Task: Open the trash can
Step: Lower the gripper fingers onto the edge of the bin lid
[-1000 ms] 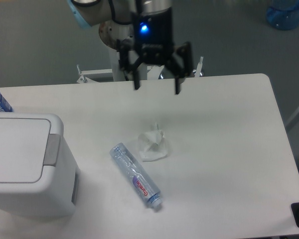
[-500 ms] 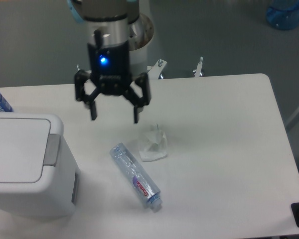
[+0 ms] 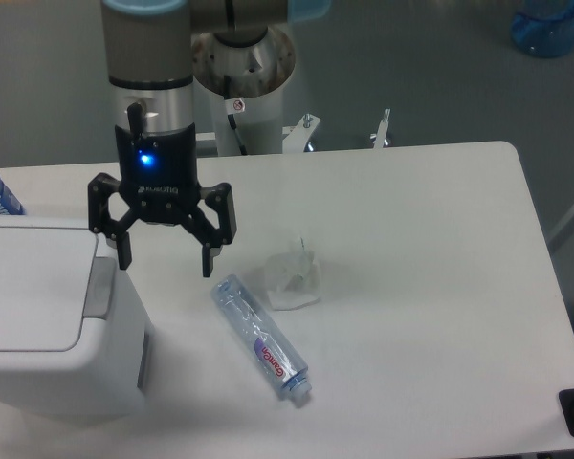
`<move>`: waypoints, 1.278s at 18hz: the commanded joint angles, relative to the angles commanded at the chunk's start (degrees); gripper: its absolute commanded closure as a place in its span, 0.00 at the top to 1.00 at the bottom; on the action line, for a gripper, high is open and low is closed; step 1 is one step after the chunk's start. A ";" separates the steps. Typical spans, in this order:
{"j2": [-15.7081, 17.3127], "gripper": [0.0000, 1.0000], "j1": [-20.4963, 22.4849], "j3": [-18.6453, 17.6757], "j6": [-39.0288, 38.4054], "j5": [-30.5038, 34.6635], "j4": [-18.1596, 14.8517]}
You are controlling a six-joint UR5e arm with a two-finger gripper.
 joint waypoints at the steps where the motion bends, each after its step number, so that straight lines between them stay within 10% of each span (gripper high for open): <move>1: -0.26 1.00 -0.17 0.00 -0.71 0.00 0.09; 23: -2.20 1.00 -1.85 -0.09 -1.95 -0.17 0.00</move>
